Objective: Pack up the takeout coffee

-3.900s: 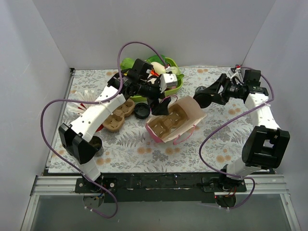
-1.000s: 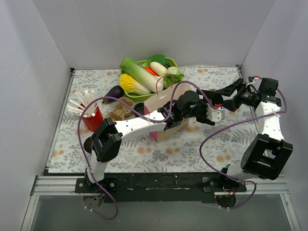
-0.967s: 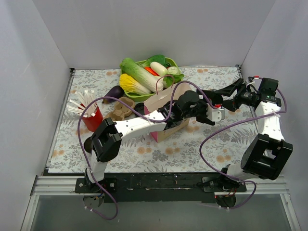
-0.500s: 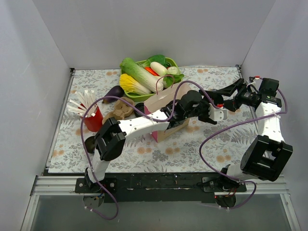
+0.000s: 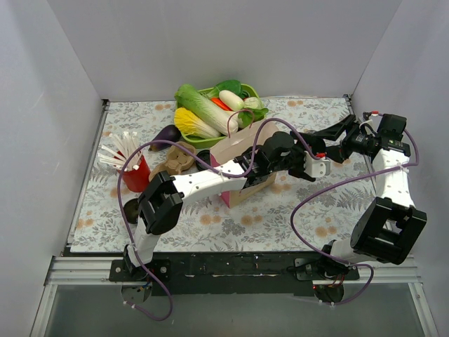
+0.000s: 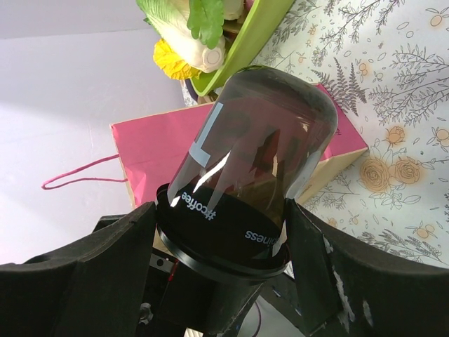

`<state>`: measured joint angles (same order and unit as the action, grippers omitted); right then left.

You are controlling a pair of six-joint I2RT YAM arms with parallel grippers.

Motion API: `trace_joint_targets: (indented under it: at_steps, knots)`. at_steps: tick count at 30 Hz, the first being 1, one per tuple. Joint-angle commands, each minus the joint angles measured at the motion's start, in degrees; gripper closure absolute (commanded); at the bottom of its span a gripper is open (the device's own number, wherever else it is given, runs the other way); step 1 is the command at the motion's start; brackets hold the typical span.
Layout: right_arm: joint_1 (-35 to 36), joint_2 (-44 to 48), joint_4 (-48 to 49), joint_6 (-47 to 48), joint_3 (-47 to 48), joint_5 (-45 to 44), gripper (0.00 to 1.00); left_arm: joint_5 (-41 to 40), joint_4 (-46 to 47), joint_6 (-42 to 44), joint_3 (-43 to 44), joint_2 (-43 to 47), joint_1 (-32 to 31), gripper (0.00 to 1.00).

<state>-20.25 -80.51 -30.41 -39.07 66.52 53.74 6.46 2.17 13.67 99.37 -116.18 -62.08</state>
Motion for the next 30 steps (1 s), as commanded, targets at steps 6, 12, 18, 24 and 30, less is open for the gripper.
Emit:
trace_joint_targets:
  at_steps: [6, 12, 18, 24, 30]
  knots:
    - [-0.23, 1.14, 1.15, -1.71, -0.87, 1.81, 0.25, 0.31, 2.83, 0.57, -3.4, 2.63, -0.05, 0.14]
    - [-0.23, 0.97, 1.32, -1.98, -1.22, 1.81, 0.25, -2.59, 6.26, 2.67, -4.27, 1.92, -0.14, 0.16]
    - [-0.14, 0.97, 1.24, -2.24, -1.04, 1.72, 0.24, -2.5, 7.05, 4.87, -5.5, 1.75, -0.32, 0.17]
    - [-0.14, 1.32, 1.15, -2.24, -1.48, 1.64, 0.24, -3.64, 8.98, 6.62, -6.73, 1.31, -0.49, 0.15]
    - [-0.14, 1.67, 0.62, -2.24, -1.57, 1.46, 0.23, -6.97, 11.8, 8.65, -6.47, -0.1, -1.19, 0.16]
